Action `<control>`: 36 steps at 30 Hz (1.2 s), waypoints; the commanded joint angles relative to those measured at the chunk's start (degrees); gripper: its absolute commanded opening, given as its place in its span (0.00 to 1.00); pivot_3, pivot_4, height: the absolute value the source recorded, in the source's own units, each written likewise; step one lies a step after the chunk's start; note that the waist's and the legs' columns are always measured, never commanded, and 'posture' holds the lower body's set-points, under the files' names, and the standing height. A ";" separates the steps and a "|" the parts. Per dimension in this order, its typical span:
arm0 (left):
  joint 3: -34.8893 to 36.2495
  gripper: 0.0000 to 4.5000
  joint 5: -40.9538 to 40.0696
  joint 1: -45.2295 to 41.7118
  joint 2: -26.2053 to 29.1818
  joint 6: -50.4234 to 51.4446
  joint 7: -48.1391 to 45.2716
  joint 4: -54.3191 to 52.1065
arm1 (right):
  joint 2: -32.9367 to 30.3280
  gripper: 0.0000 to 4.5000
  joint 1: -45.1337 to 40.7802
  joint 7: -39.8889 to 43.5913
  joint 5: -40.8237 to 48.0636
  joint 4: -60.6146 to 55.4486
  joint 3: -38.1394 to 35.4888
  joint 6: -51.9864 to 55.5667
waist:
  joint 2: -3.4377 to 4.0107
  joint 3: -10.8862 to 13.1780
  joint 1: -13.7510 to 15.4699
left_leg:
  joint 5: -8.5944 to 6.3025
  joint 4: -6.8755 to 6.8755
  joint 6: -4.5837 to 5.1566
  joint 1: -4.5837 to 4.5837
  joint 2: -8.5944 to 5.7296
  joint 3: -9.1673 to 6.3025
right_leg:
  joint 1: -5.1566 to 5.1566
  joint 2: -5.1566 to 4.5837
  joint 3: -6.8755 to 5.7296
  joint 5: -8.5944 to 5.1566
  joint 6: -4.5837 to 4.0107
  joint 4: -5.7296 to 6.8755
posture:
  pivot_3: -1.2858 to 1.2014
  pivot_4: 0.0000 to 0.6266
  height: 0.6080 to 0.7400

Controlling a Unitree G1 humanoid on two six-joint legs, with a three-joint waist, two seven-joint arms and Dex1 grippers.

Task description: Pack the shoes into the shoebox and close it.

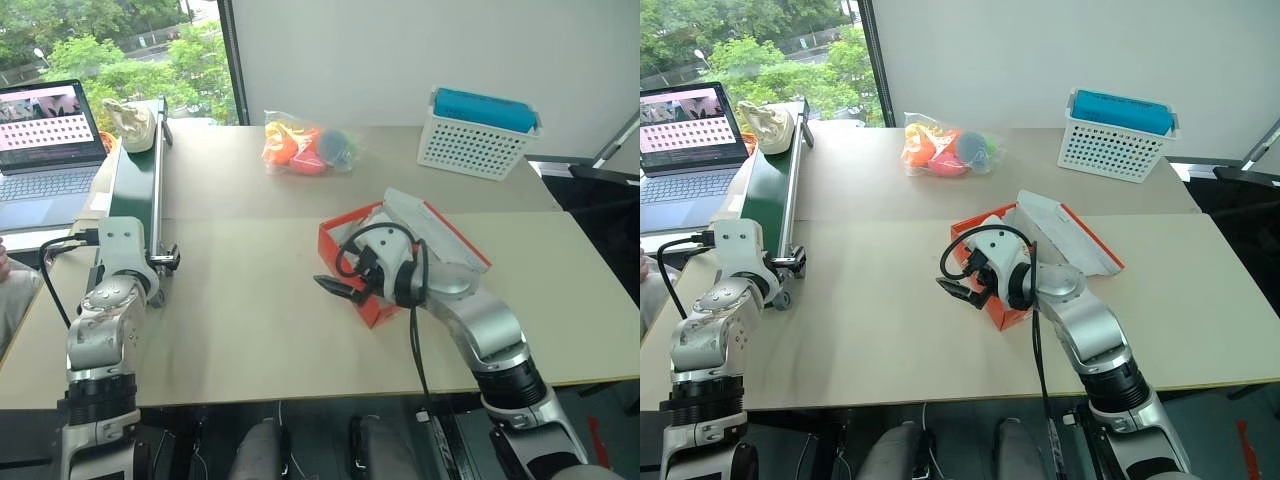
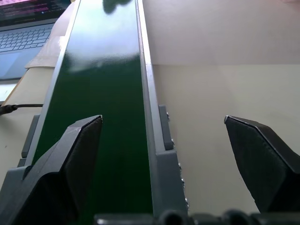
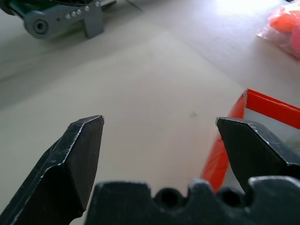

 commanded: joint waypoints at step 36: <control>6.82 0.99 0.69 -0.15 -0.80 -6.40 2.89 5.97 | 2.12 1.00 -1.07 -5.46 -0.47 1.73 -0.24 1.15 | -0.03 -0.02 -0.05 | 0.00 0.00 0.01 0.01 -0.01 0.01 | 0.00 -0.05 -0.02 0.00 0.00 0.02 | 0.52 0.24 0.69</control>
